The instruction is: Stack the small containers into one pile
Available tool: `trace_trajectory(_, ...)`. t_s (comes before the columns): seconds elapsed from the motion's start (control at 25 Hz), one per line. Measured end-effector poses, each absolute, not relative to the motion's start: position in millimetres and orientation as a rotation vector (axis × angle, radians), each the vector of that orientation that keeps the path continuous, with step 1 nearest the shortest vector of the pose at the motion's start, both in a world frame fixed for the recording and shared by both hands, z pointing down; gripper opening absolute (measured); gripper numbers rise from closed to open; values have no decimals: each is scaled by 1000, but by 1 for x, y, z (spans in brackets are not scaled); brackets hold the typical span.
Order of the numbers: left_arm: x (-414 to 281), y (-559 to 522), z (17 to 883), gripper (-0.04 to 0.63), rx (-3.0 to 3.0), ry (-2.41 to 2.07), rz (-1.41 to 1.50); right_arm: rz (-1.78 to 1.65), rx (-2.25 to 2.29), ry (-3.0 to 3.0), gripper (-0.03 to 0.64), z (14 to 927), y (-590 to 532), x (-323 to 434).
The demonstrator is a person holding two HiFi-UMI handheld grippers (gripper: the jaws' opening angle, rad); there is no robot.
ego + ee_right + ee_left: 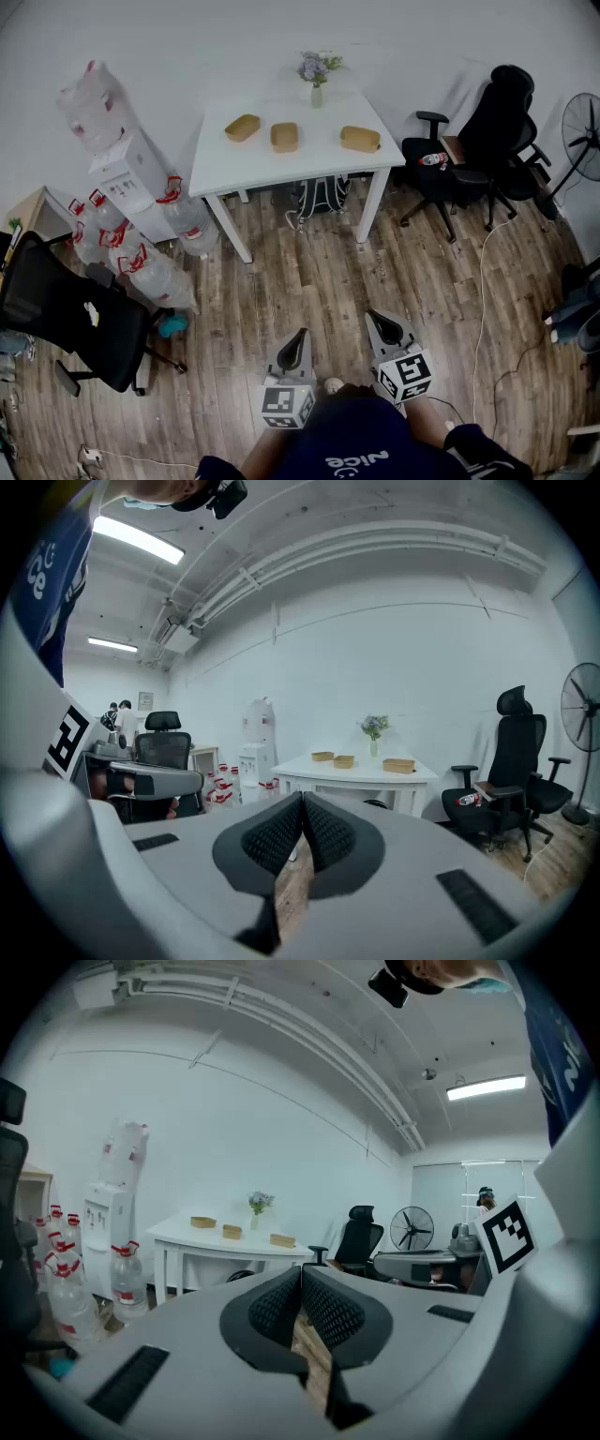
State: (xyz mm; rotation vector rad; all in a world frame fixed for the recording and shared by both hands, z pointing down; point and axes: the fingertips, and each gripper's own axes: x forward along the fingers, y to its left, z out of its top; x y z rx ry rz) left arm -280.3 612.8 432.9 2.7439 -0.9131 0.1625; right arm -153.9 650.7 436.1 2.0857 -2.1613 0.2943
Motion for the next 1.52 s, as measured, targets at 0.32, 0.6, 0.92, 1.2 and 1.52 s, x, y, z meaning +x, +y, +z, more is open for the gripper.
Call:
trace_trajectory(0.32,-296,584,437,20,2735,-902,180,323,2116,-2125,48,441,630,-165)
trace_trajectory(0.6,-296,542,438,20,2724,-885,160,349,2107,-2128,51,443,592,-167)
trace_trajectory(0.92,-297,507,451,20,2705,-850,210,442,2126,-2116,52,459,572,-171)
trace_trajectory(1.2,-265,478,458,20,2673,-857,202,465,2056,-2127,52,472,530,-138)
trace_trajectory(1.52,-189,436,458,20,2670,-904,221,504,1995,-2120,52,484,471,-63)
